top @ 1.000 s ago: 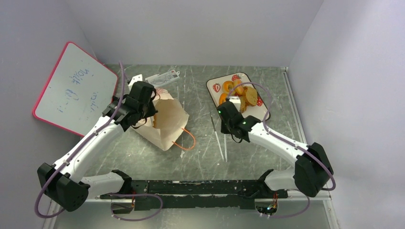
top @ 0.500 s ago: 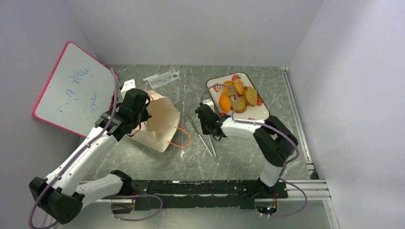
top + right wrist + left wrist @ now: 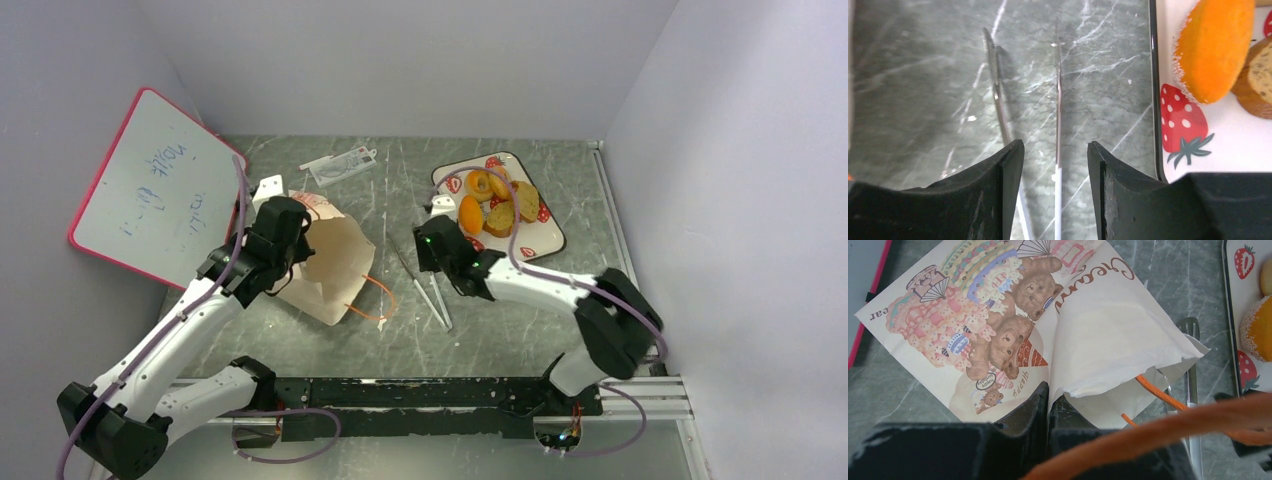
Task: Take the fake bread out of the paper bag
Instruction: Place the clamp at the center of the board, then pick up the clamp at the center of the board.
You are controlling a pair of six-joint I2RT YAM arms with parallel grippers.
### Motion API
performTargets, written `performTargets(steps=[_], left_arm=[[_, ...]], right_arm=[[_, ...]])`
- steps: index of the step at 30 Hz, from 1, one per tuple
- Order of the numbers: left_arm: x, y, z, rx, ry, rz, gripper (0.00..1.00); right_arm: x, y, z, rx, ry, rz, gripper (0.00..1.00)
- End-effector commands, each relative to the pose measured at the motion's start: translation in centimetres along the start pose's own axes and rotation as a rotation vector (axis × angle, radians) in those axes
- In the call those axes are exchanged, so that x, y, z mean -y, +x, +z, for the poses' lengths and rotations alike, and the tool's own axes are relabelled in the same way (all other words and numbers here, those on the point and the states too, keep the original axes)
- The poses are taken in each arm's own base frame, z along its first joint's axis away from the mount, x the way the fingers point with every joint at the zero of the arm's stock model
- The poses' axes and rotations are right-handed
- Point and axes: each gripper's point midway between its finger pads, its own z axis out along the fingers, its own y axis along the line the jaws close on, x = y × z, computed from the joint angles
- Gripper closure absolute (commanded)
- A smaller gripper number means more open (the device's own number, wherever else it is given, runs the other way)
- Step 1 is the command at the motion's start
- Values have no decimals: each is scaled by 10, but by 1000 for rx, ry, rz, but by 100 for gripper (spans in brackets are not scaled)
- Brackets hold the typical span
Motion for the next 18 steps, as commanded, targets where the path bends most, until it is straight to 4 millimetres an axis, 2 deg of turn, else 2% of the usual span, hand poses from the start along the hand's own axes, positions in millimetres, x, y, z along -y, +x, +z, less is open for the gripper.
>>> performTargets(steps=[1,3,5,8,9,10,13,14,18], left_arm=[[2,-11,-5,60,34,-49,93],[3,-10,-6,61,47,-53,93],[5,-9,-6,58,55,-58,93],[8,-10,-8,54,73,-65,93],[8,-11,-9,55,78,-63,93],[8,-12,-10,59,80,-62,93],[10,-17,-12,71,88,-59,93],[10,-18,-13,72,91,-60,93],[15,-17,-14,58,111,-57,93]], right_arm=[[0,-21,-32,145,-33,55,47],[1,-18,-41,183,-62,160,48],[4,-13,-45,210,-64,283,58],[2,-3,-46,212,-99,347,72],[-2,-2,-47,203,-129,349,73],[-9,-3,-49,195,-174,332,68],[-13,0,-57,200,-201,277,29],[-10,4,-58,207,-182,263,23],[-4,24,-54,214,-132,171,8]])
